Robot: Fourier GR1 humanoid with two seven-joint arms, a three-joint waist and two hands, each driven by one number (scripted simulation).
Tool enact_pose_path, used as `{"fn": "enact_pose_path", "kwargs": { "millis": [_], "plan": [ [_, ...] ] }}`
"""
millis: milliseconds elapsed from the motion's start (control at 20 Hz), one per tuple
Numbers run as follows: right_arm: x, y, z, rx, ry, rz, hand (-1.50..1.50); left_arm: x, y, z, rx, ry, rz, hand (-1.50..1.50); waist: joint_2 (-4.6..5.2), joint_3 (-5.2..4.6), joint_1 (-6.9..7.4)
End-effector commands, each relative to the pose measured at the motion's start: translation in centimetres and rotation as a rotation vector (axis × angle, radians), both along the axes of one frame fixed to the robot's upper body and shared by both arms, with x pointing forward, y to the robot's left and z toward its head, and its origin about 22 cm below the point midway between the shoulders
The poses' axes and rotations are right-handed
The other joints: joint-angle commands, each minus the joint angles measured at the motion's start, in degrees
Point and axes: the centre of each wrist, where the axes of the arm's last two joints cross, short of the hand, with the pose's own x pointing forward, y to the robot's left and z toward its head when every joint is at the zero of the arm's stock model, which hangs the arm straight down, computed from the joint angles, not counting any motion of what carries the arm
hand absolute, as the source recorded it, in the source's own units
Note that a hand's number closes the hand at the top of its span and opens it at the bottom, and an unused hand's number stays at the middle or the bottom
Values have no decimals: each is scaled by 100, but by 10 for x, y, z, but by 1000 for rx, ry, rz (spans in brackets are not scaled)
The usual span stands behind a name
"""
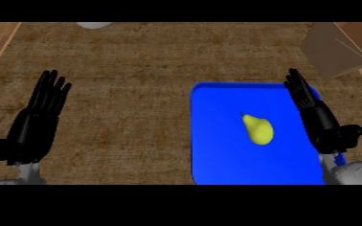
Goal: Pick the pear from the tray and place it in the cardboard box
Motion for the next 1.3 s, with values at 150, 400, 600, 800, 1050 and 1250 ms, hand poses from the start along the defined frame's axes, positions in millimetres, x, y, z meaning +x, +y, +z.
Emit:
{"fn": "enact_pose_path", "kwargs": {
  "millis": [150,400,600,800,1050,1250],
  "plan": [
    [38,-3,47,117,34,422,-150,1,14,-3,74,113,-7,0,-74,269,378],
    [68,-46,50,282,-230,292,-150,11,14,8,101,202,-19,0,-79,284,266],
    [57,-77,33,338,-356,483,-150,2,18,6,98,236,-18,0,-120,277,225],
    [66,-98,58,139,-358,653,-150,3,20,14,102,243,-15,0,-139,263,210],
    [70,-101,136,-404,-267,742,-150,6,18,6,87,253,-7,0,-158,244,182],
    [71,-77,144,-650,-221,815,-150,4,16,4,91,250,-16,0,-162,244,207]
  ]
}}
